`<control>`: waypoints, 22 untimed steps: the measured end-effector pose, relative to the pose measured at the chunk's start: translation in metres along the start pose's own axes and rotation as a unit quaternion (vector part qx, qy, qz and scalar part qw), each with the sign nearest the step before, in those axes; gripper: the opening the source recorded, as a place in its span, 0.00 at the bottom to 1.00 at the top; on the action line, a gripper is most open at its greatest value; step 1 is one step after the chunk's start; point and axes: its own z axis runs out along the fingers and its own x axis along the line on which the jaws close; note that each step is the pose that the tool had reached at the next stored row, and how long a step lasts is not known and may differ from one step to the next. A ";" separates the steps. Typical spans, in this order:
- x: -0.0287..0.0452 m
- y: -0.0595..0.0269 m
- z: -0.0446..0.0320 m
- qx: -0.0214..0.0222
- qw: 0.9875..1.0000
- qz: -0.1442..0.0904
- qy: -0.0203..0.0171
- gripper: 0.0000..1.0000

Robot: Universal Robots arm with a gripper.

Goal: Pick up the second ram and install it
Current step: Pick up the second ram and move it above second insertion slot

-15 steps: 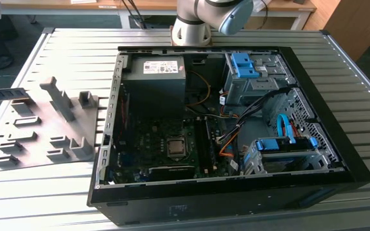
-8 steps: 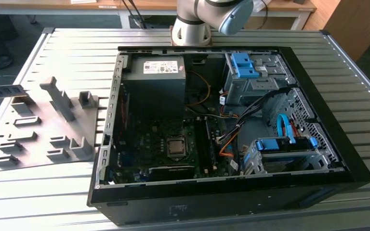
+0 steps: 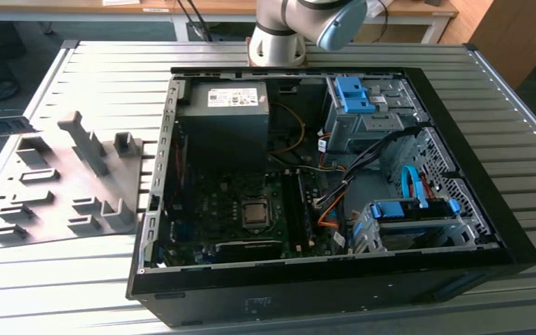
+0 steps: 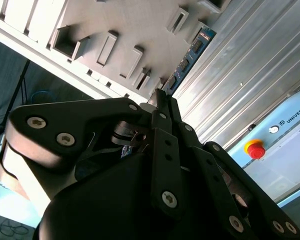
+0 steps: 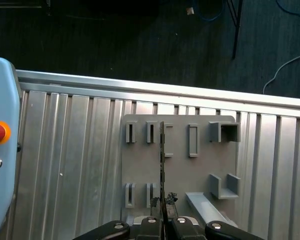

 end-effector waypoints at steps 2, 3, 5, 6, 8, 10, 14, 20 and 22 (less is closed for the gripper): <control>-0.0001 0.0001 -0.0023 0.000 1.000 0.000 0.000 0.14; -0.0002 0.0001 -0.0034 0.000 1.000 0.000 0.000 0.14; -0.0002 0.0001 -0.0056 0.000 1.000 0.000 0.000 0.14; -0.0003 0.0001 -0.0068 0.000 1.000 0.000 0.000 0.14; -0.0004 0.0002 -0.0088 0.000 1.000 0.000 0.000 0.14; -0.0005 0.0003 -0.0111 0.000 1.000 0.000 0.000 0.14; -0.0007 0.0003 -0.0161 0.000 1.000 0.000 0.000 0.14; -0.0010 0.0006 -0.0249 0.000 1.000 0.000 0.000 0.14; -0.0011 0.0006 -0.0277 0.000 1.000 0.000 0.000 0.14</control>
